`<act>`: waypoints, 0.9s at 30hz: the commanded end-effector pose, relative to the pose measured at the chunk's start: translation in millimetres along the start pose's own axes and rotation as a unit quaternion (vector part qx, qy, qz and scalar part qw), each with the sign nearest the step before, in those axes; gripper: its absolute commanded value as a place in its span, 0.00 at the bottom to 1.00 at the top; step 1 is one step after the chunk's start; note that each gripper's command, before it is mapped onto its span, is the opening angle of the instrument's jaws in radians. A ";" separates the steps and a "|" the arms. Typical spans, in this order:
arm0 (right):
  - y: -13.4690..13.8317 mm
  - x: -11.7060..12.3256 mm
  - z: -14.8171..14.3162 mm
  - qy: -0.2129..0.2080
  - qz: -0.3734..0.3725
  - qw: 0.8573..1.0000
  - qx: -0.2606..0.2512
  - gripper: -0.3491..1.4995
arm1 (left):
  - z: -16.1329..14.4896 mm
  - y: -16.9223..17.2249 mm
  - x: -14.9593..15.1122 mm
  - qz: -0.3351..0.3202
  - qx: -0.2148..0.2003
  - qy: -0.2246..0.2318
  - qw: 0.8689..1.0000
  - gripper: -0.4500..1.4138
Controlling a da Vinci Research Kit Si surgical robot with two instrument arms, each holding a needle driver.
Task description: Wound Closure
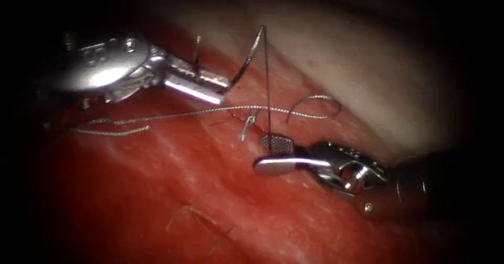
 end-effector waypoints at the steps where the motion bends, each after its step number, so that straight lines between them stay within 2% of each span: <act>1: -0.3 -0.7 0.0 -0.002 0.002 1.000 0.001 0.84 | 0.3 -0.3 -0.5 0.000 0.000 0.000 1.000 0.00; 10: -0.8 -1.0 1.3 -0.002 0.000 1.000 0.010 0.82 | -0.1 0.0 -0.4 0.001 0.002 0.002 1.000 0.00; 12: -0.9 -1.1 1.4 -0.005 -0.003 1.000 0.010 0.74 | -0.2 0.0 -0.4 0.001 0.002 0.001 1.000 0.00; 13: -0.8 -1.1 1.4 -0.009 -0.004 1.000 0.002 0.61 | -0.2 0.0 -0.4 0.001 0.002 0.001 1.000 0.00; 14: -0.7 -1.3 1.2 -0.028 -0.015 0.999 -0.006 0.15 | -0.3 0.0 -0.4 0.001 0.003 0.001 1.000 0.00; 15: -0.7 -1.4 1.1 -0.041 -0.028 0.999 -0.002 0.00 | -0.3 0.0 -0.4 0.001 0.003 0.001 1.000 0.00; 20: -0.7 -2.1 0.9 -0.058 -0.053 0.997 -0.005 0.00 | -0.4 0.2 -0.4 0.001 0.003 0.001 1.000 0.00; 22: -1.8 -2.5 0.5 -0.063 -0.083 0.995 -0.001 0.00 | -0.7 0.5 -0.8 0.002 0.006 0.001 1.000 0.00; 27: -6.4 -3.3 -1.3 -0.073 -0.149 0.986 0.027 0.00 | -1.2 2.8 -3.6 0.014 0.008 -0.003 1.000 0.00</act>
